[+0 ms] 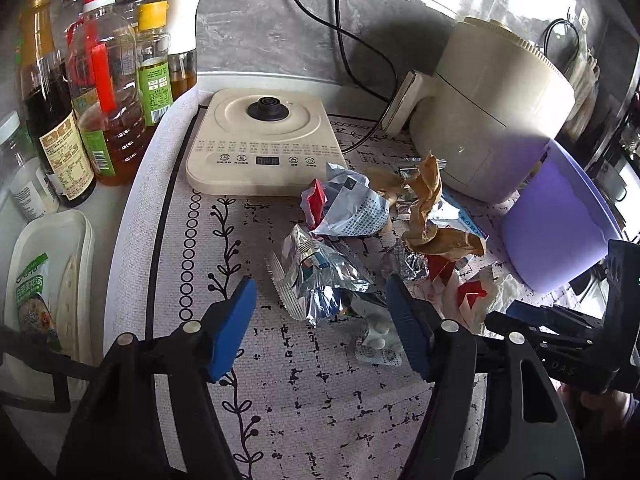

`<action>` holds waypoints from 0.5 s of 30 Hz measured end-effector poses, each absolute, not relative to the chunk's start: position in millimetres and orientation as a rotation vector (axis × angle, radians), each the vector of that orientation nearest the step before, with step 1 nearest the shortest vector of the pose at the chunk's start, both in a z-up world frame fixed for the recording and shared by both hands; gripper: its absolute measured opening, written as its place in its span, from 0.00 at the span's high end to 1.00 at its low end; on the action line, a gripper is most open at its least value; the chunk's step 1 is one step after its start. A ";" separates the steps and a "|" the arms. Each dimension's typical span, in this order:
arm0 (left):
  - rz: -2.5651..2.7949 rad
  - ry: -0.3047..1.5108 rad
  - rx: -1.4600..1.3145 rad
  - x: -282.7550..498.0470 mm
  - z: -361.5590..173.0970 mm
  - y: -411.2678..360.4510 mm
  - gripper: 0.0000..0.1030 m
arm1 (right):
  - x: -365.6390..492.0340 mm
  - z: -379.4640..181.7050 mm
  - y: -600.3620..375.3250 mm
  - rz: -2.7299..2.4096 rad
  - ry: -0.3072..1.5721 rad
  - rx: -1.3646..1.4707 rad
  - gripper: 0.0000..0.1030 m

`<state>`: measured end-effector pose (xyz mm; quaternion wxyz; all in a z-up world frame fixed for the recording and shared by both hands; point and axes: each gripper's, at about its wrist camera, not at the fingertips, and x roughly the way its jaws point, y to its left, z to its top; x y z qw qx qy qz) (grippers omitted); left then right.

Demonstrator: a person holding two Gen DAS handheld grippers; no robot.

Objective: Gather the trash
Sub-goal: 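Grasp the foil snack bag with the left tool while the right tool grasps the white plastic bag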

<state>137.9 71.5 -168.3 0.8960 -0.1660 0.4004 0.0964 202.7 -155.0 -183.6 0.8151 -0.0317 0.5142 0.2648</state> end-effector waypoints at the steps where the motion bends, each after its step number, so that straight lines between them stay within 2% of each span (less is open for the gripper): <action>1: 0.203 0.837 -0.348 141.1 -172.4 72.5 0.38 | 205.1 -186.0 -155.4 0.572 1.110 -0.051 0.73; 3: 0.208 0.854 -0.360 146.6 -180.1 73.9 0.44 | 205.9 -186.1 -154.4 0.584 1.110 -0.047 0.82; 4: 0.211 0.863 -0.363 148.5 -183.7 73.7 0.47 | 205.3 -184.9 -153.9 0.590 1.107 -0.049 0.84; 11: 0.219 0.895 -0.376 156.3 -203.0 72.5 0.63 | 199.0 -171.3 -162.4 0.608 1.094 -0.031 0.84; 15: 0.224 0.890 -0.394 158.5 -206.9 75.2 0.81 | 193.5 -163.1 -168.5 0.612 1.079 -0.041 0.84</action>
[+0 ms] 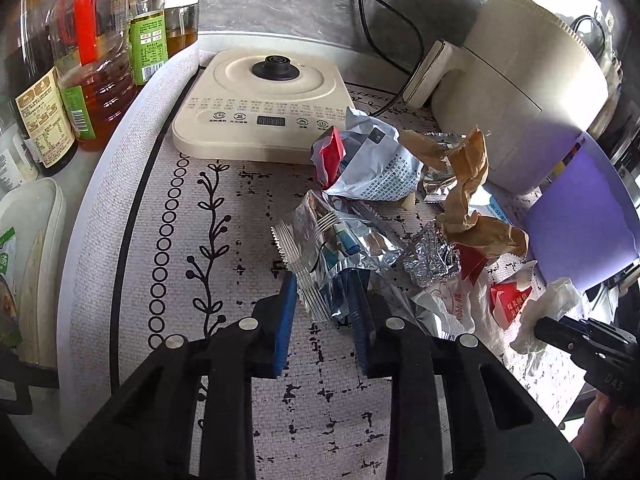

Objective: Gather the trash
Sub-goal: 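Grasp the foil snack bag with the left tool while the right tool grasps the white plastic bag, then carry the foil bag and white plastic bag to the lavender bucket with both tools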

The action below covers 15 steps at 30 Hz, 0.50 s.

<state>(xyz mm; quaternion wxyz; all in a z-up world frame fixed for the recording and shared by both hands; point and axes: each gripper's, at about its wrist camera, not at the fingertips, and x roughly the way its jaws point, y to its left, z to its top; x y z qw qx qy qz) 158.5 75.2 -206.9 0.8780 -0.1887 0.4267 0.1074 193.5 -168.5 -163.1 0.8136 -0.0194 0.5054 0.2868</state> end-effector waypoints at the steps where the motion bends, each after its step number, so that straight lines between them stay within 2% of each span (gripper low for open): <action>1: 0.229 0.887 -0.395 158.9 -207.8 75.9 0.85 | 191.6 -161.3 -169.8 0.612 1.075 -0.044 0.84; 2: 0.234 0.884 -0.399 159.4 -209.1 77.0 0.86 | 190.0 -159.6 -170.8 0.614 1.071 -0.046 0.84; 4: 0.242 0.880 -0.407 158.6 -210.8 79.5 0.98 | 187.3 -156.9 -171.6 0.615 1.063 -0.050 0.84; 15: 0.254 0.803 -0.380 121.8 -179.2 73.4 0.98 | 165.8 -132.6 -171.0 0.625 1.009 -0.040 0.84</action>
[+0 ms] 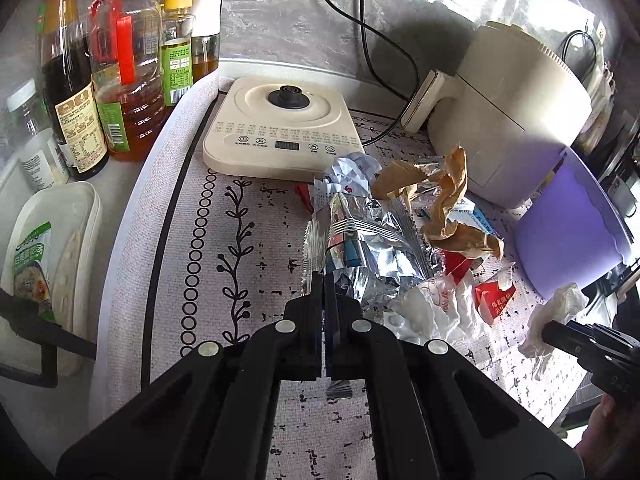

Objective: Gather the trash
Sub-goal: 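Carry the foil bag and white plastic bag to the lavender bucket with both tools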

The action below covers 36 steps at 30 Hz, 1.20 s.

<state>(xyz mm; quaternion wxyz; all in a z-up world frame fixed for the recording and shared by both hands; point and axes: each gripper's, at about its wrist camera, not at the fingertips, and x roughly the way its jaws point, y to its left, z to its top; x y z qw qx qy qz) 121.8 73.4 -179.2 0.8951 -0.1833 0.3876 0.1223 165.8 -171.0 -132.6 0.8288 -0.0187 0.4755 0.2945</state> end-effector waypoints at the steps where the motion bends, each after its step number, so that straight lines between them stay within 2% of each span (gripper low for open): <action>1: 0.252 0.793 -0.374 116.9 -173.9 71.8 0.98 | 163.3 -129.3 -170.4 0.624 1.001 -0.040 0.84; 21: 0.203 0.602 -0.305 38.7 -64.6 53.0 0.98 | 107.1 -33.3 -184.0 0.562 0.804 -0.006 0.84; 36: 0.201 0.509 -0.287 59.0 -23.1 25.7 0.98 | 136.3 21.1 -218.1 0.571 0.697 -0.003 0.84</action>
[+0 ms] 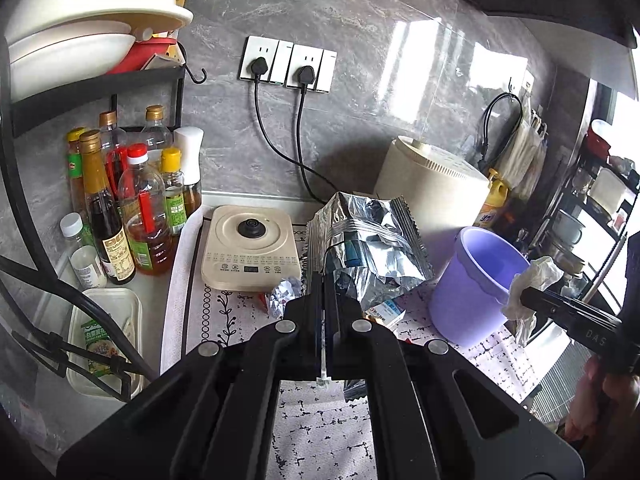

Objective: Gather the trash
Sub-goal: 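Carry the foil bag and white plastic bag to the lavender bucket with both tools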

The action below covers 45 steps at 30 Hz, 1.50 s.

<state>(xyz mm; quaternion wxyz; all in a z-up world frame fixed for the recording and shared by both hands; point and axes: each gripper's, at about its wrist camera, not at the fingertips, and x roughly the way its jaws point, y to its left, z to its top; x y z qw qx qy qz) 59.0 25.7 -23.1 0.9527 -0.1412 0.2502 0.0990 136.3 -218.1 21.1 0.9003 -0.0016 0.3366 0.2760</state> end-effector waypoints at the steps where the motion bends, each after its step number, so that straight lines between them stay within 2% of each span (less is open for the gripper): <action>1: 0.205 0.505 -0.290 63.7 -21.0 22.7 0.98 | 143.1 23.4 -220.8 0.575 0.696 -0.004 0.84; 20: 0.321 0.467 -0.323 150.8 -10.5 -50.8 0.98 | 271.8 43.6 -280.0 0.696 0.677 -0.056 0.83; 22: 0.331 0.446 -0.338 155.2 -8.2 -58.1 0.98 | 280.6 49.1 -281.3 0.696 0.653 -0.105 0.80; 23: 0.333 0.440 -0.344 157.7 -8.4 -61.9 0.98 | 285.2 51.5 -282.6 0.692 0.643 -0.122 0.63; 24: 0.334 0.438 -0.348 160.7 -9.6 -65.9 0.98 | 289.5 52.8 -285.4 0.696 0.634 -0.126 0.53; 35: 0.258 0.468 -0.335 217.6 -16.6 -112.5 0.98 | 318.4 49.2 -342.7 0.673 0.655 -0.101 0.53; 44: 0.139 0.567 -0.275 274.6 -33.5 -173.0 0.98 | 327.1 52.7 -405.5 0.589 0.656 -0.024 0.51; 45: 0.130 0.587 -0.267 279.6 -37.2 -178.0 0.95 | 327.8 50.5 -409.2 0.589 0.668 -0.020 0.50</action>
